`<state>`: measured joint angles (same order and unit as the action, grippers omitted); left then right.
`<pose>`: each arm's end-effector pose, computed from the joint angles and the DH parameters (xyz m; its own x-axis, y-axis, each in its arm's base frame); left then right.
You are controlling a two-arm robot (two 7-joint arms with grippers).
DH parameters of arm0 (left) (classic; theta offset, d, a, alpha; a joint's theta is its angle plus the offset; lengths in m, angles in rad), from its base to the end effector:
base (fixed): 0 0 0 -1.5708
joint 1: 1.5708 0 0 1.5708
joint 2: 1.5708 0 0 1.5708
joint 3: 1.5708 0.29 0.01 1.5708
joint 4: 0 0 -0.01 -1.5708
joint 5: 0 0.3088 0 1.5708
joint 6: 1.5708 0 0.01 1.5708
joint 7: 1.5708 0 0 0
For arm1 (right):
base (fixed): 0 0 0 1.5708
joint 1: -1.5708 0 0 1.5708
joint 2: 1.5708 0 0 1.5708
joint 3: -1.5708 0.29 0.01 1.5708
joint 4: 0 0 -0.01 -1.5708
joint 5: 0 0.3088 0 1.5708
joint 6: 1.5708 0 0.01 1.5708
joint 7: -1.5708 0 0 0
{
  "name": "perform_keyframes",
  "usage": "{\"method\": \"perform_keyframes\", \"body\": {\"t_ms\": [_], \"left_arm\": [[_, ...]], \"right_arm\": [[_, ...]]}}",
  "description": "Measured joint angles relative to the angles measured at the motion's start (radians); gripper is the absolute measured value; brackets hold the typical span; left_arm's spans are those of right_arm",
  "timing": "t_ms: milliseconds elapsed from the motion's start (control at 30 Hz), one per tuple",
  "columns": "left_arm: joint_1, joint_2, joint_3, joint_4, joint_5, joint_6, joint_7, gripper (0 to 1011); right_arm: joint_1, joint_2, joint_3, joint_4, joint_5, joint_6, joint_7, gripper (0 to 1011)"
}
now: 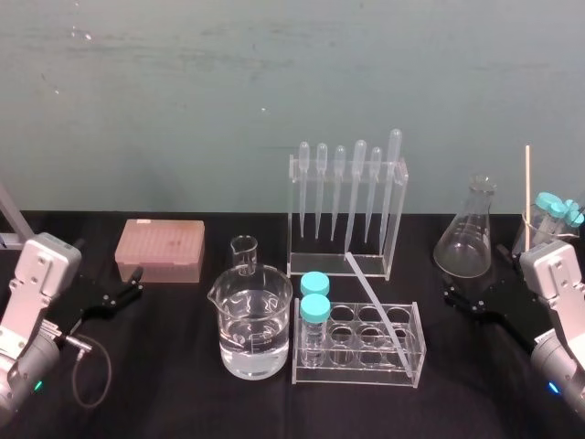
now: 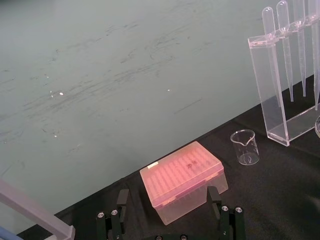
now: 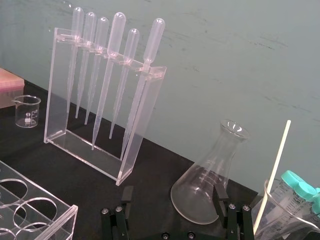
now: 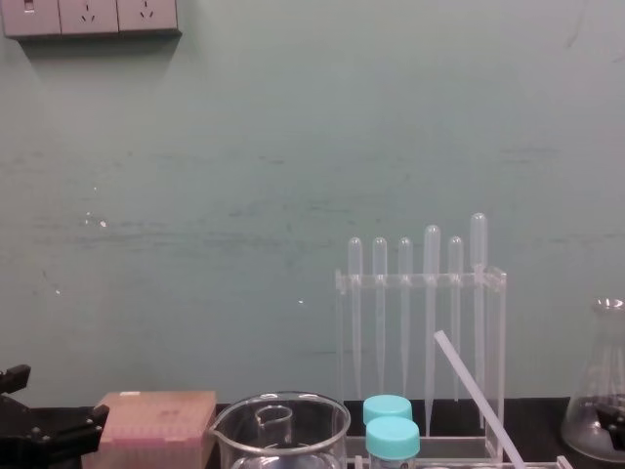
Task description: Pick up the stirring rod with one hand, then place it down.
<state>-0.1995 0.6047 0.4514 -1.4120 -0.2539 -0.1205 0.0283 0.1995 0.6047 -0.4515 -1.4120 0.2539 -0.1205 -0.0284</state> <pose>0.3581 0.0827 -0.3023 0.2923 0.8803 0.3738 -0.9553 0.2873 0.0703 0.3581 -0.0827 -0.3023 0.2923 -0.8803 0.3737 0.9553 0.2873 -0.0703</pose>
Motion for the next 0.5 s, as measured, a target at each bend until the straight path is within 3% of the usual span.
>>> {"method": "perform_keyframes", "body": {"t_ms": [500], "left_arm": [[0.0, 0.0, 0.0, 0.0, 0.0, 0.0, 0.0, 1000]], "right_arm": [[0.0, 0.0, 0.0, 0.0, 0.0, 0.0, 0.0, 1003]]}}
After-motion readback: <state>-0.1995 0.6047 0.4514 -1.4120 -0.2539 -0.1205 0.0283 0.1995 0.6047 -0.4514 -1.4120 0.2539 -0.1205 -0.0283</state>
